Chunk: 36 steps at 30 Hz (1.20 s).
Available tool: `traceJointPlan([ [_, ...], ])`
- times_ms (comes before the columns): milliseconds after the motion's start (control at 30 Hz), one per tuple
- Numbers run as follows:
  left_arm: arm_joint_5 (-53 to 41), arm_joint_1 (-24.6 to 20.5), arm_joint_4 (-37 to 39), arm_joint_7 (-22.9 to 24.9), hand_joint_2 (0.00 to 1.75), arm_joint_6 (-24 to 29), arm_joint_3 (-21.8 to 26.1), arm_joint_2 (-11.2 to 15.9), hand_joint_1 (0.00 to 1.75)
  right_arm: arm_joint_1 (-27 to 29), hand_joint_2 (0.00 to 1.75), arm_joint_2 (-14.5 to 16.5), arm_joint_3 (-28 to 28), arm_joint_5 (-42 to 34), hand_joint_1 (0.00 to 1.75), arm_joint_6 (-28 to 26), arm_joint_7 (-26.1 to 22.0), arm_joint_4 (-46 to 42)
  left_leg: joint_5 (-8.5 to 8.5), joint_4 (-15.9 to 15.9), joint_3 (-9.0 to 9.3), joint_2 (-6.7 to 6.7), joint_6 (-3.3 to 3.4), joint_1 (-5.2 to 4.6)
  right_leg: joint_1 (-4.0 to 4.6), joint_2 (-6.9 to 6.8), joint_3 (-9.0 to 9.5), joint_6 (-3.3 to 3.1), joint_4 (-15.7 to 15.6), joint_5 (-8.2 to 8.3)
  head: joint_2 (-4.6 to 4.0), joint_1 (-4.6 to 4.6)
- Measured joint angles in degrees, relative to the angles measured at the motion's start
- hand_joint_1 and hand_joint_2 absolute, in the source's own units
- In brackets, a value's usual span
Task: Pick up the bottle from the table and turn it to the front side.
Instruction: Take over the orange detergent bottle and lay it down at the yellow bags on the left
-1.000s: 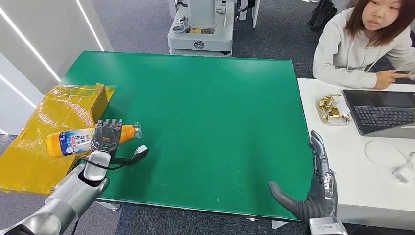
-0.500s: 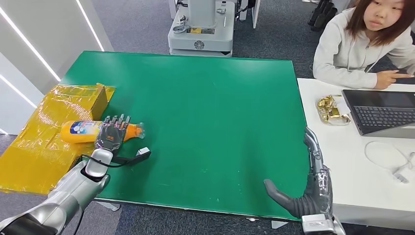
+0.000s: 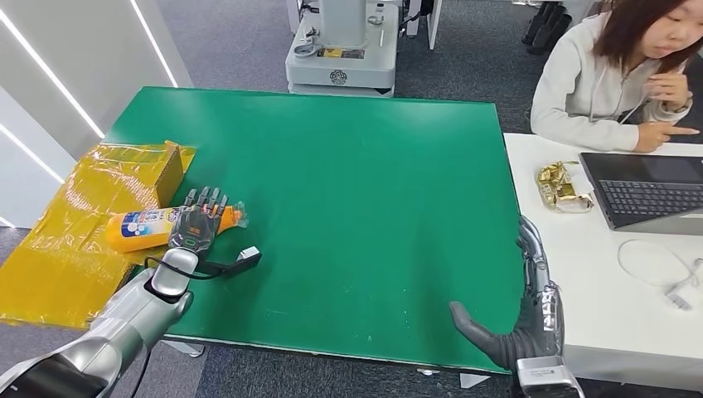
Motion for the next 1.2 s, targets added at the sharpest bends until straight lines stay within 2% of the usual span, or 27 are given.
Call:
traceJointPlan([
  [100,0.2,0.1,0.0,-4.3,1.75,2.0,1.5,-1.4,0.0,0.2,1.75,0.4,-0.8,-0.2,0.0,0.4,0.0,0.0,0.0,0.0,-0.01,-0.02,0.0,-0.02,-0.02,-0.02,0.0,0.0,0.0,0.0,0.0,-0.01],
  [200,4.1,0.9,-0.6,-12.4,1.75,6.0,5.4,-3.7,0.0,0.3,1.75,0.7,-1.4,-0.5,0.0,0.8,0.2,0.1,0.0,0.0,-0.02,-0.03,0.0,-0.03,-0.04,-0.03,0.01,0.01,0.0,0.0,0.0,-0.01],
  [333,27.7,5.8,-8.9,-32.3,1.75,14.0,12.4,-7.7,0.0,0.3,1.75,0.7,-1.7,-2.3,0.0,1.2,0.6,0.3,-0.03,0.0,-0.04,0.05,0.01,-0.06,-0.08,0.07,-0.04,0.02,0.0,0.01,0.0,-0.01],
  [367,32.5,7.3,-12.2,-35.1,1.75,14.6,13.9,-8.7,0.0,0.3,1.75,0.7,-1.7,-2.7,0.0,1.1,0.6,0.5,-0.05,0.0,-0.04,0.05,0.02,-0.06,-0.08,0.06,-0.04,0.02,0.0,0.0,0.0,-0.01],
  [500,42.6,11.6,-22.5,-40.1,1.75,14.2,17.7,-11.4,0.0,0.3,1.75,0.7,-1.7,-4.1,0.0,0.8,0.2,1.3,-0.09,0.0,-0.07,0.04,0.02,-0.05,-0.07,0.06,-0.07,0.02,0.0,-0.01,0.0,-0.02],
  [600,57.9,14.7,-30.3,-47.4,1.75,11.8,19.5,-14.1,0.0,0.1,1.75,0.7,-1.3,-5.7,0.0,-0.1,-0.8,2.4,-0.09,0.0,-0.09,0.01,0.02,-0.04,-0.06,0.02,-0.07,0.03,0.0,-0.02,0.0,-0.02],
  [667,63.9,16.6,-35.6,-48.8,1.75,10.2,19.7,-16.1,0.0,-0.1,1.75,0.8,-0.6,-6.2,0.0,-0.7,-1.4,3.4,-0.09,0.0,-0.12,-0.01,0.02,-0.04,-0.06,-0.01,-0.07,0.04,0.0,-0.03,0.0,-0.01],
  [767,65.5,18.8,-42.2,-48.9,1.75,9.4,18.9,-18.4,0.0,-0.5,1.75,1.1,0.7,-6.2,0.0,-1.1,-1.7,4.3,-0.09,0.0,-0.12,0.0,0.02,-0.05,-0.06,0.0,-0.06,0.04,0.0,-0.03,0.0,-0.01],
  [967,66.7,21.3,-49.0,-48.8,1.75,7.5,16.9,-20.1,0.0,-0.6,1.75,1.7,1.8,-6.1,0.0,-1.2,-1.5,5.1,-0.09,0.0,-0.11,-0.01,0.02,-0.04,-0.06,-0.02,-0.07,0.04,0.0,-0.03,0.0,-0.01],
  [1033,70.1,22.0,-50.2,-47.9,1.75,2.9,16.3,-20.5,0.0,-0.4,1.75,1.9,1.9,-6.4,0.0,-1.2,-1.5,5.2,-0.09,0.0,-0.11,-0.02,0.02,-0.04,-0.06,-0.02,-0.07,0.04,0.0,-0.03,0.0,-0.01],
  [1200,83.2,23.7,-51.0,-43.3,1.75,-13.8,13.2,-21.4,0.0,0.0,1.75,3.4,2.1,-7.5,0.0,-1.2,-1.7,5.0,-0.09,0.0,-0.11,0.0,0.02,-0.05,-0.06,0.01,-0.08,0.04,0.0,-0.03,0.0,-0.01],
])
